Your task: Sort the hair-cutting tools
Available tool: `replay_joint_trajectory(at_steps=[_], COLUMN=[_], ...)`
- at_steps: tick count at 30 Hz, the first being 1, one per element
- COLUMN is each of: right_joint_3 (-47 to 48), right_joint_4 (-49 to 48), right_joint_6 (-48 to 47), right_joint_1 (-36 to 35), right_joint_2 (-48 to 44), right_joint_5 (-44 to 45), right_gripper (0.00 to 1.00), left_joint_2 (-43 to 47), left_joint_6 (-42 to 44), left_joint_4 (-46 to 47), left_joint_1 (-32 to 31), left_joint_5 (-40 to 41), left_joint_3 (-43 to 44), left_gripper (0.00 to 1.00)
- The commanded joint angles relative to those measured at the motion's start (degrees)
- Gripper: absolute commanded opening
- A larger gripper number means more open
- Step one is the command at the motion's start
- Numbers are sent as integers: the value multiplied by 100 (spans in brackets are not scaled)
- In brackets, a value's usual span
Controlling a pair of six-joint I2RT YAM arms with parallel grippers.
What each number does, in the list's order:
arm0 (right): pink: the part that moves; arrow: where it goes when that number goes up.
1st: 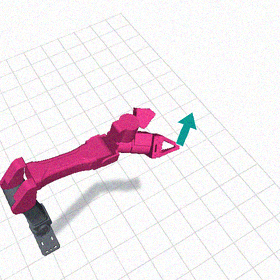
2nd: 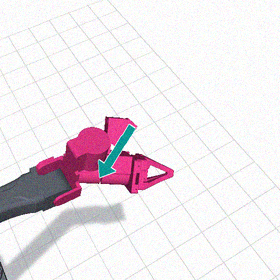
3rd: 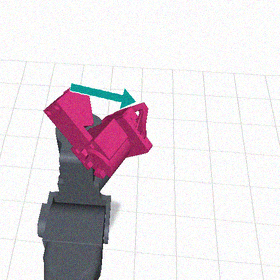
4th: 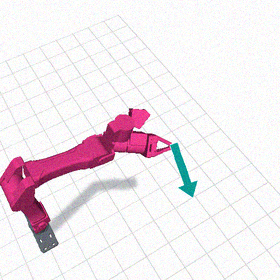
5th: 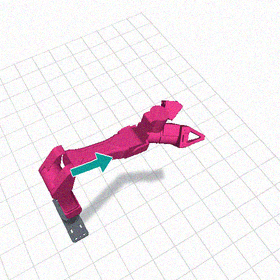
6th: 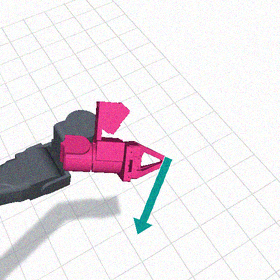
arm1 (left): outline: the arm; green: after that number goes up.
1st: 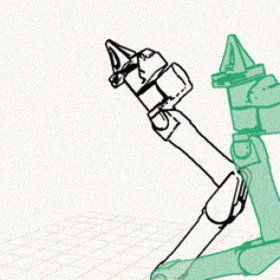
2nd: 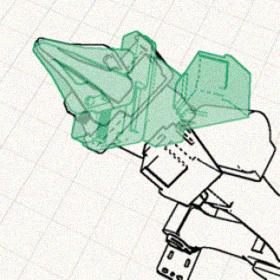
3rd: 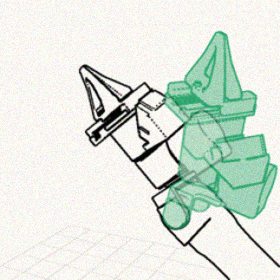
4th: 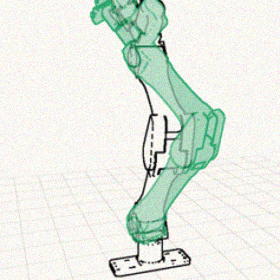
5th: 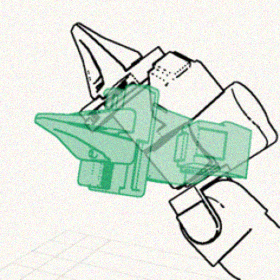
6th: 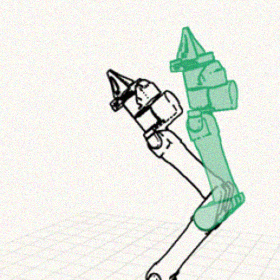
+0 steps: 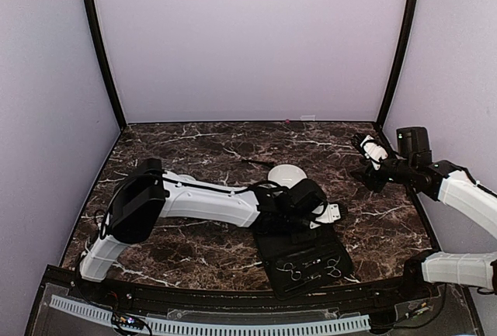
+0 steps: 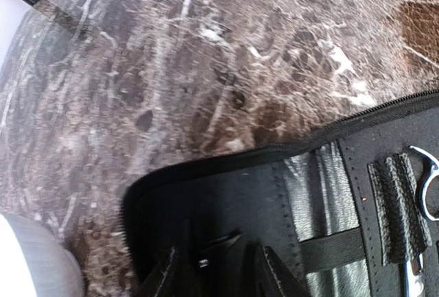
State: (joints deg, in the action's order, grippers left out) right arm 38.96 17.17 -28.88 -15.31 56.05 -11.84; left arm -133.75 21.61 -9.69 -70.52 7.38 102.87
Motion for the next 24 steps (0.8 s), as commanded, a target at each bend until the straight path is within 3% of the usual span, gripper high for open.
replay_joint_trajectory(at_steps=[1, 14, 24], right_joint_3=[-61, -50, -60], right_joint_4=[-43, -21, -12], right_joint_6=[-38, -34, -34], right_joint_1=[34, 29, 31], right_joint_2=[-16, -29, -8], right_joint_5=[-54, -81, -73], right_gripper=[47, 47, 47], left_joint_2=[656, 340, 162], left_joint_6=[57, -143, -185], left_joint_4=[162, -1302, -960], left_joint_1=[83, 204, 263], left_joint_5=[149, -953, -901], left_joint_3=[-59, 420, 339], left_gripper=[36, 35, 25])
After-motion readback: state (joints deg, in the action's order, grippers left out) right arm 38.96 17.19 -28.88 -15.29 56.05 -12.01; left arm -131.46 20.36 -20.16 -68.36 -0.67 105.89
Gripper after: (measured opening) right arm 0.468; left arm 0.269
